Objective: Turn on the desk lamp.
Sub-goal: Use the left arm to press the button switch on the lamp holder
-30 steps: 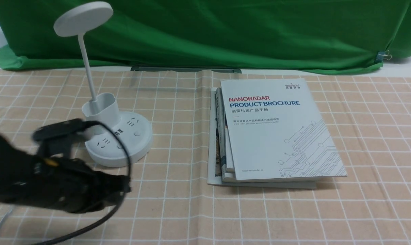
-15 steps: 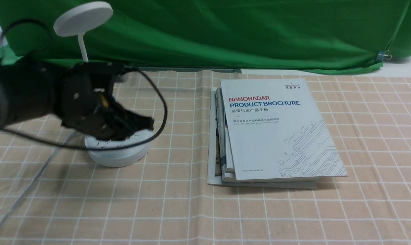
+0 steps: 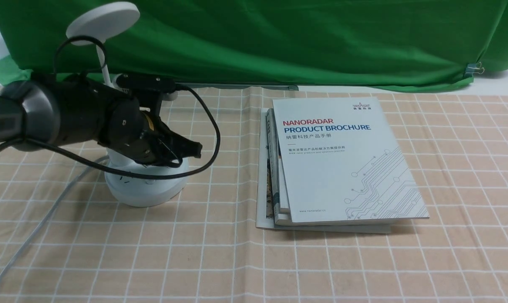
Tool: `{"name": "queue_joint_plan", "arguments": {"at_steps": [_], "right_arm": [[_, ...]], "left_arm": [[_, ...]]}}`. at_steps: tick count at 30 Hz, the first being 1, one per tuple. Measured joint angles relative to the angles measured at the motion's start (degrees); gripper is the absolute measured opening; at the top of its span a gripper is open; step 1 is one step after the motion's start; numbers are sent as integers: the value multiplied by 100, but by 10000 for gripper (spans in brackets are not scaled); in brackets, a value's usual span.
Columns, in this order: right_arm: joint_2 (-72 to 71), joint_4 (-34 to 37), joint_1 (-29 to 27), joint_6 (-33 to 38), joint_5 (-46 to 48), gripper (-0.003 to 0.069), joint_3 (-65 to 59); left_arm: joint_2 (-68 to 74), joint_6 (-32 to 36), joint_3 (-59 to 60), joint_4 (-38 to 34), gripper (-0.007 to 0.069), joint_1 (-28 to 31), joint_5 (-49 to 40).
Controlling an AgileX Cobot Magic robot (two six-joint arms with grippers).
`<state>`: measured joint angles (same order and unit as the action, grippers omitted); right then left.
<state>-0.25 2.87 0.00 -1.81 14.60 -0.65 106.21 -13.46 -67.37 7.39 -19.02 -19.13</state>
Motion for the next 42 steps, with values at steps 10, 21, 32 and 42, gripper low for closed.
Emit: {"name": "queue_joint_plan", "arguments": {"at_steps": [10,21,32,42], "right_arm": [[0,0,0,0,0,239,0],[0,0,0,0,0,239,0],[0,0,0,0,0,239,0],[0,0,0,0,0,239,0]], "left_arm": [[0,-11,-6,0,1,0,104],[0,-18,-6,0,1,0,63],[0,-22,-6,-19,1,0,45],[217,-29,-29,-62,1,0,-47]]}}
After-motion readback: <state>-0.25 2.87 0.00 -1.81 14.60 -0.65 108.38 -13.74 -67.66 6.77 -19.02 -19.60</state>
